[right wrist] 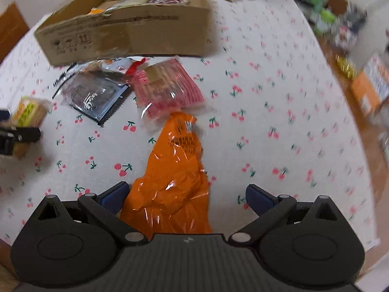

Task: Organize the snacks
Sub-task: 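Close the left gripper on the yellow bread packet while the right grasps the orange bag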

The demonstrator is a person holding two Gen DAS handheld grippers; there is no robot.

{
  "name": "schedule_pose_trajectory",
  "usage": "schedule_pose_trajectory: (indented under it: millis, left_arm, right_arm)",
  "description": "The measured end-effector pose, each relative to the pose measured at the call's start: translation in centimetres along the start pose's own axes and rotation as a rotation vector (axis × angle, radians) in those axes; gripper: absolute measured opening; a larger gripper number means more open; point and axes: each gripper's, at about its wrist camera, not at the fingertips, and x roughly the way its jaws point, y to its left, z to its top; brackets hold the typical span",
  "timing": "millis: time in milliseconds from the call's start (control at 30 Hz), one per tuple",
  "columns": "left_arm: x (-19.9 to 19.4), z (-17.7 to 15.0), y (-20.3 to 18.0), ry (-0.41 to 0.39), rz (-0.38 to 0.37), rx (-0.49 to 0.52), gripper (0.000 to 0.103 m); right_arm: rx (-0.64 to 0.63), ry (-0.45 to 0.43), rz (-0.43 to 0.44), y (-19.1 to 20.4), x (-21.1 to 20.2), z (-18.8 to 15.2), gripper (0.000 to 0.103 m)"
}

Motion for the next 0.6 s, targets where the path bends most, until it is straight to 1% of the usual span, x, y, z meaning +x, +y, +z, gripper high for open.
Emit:
schedule_pose_trajectory:
  millis: [100,167,267,333,367,433,533,600]
  left_arm:
    - [-0.1,0.0,-0.5,-0.012,-0.008,0.024,0.102]
    - [0.0,0.0,-0.8,-0.020,-0.017,0.033,0.102]
    - [0.0,0.1,-1.1,-0.024,-0.030,0.040,0.099]
    - [-0.2,0.1,-1.2,-0.028,-0.032,0.049,0.095]
    - [-0.3,0.1,-1.4,-0.030,-0.034,0.057,0.094]
    - [-0.4,0.1,-1.6,-0.034,-0.039,0.071,0.088]
    - [-0.3,0.2,-1.7,-0.035,-0.049,0.078,0.085]
    - [-0.3,0.2,-1.6,-0.032,-0.051,0.074,0.083]
  right_arm:
    - [-0.026,-0.017,0.004,0.2,0.1,-0.3,0.103]
    - [-0.022,-0.018,0.005,0.2,0.1,-0.4,0.103]
    - [-0.017,-0.014,0.000,0.4,0.1,-0.4,0.103]
    - [-0.014,0.007,-0.001,0.6,0.1,-0.2,0.103]
    - [-0.020,0.008,0.003,0.8,0.0,-0.1,0.103]
    - [-0.043,0.001,0.014,1.4,0.1,-0.1,0.103]
    - [-0.055,-0.005,0.028,2.1,0.1,0.0,0.103]
    - [-0.055,-0.020,0.029,2.3,0.0,0.2,0.096]
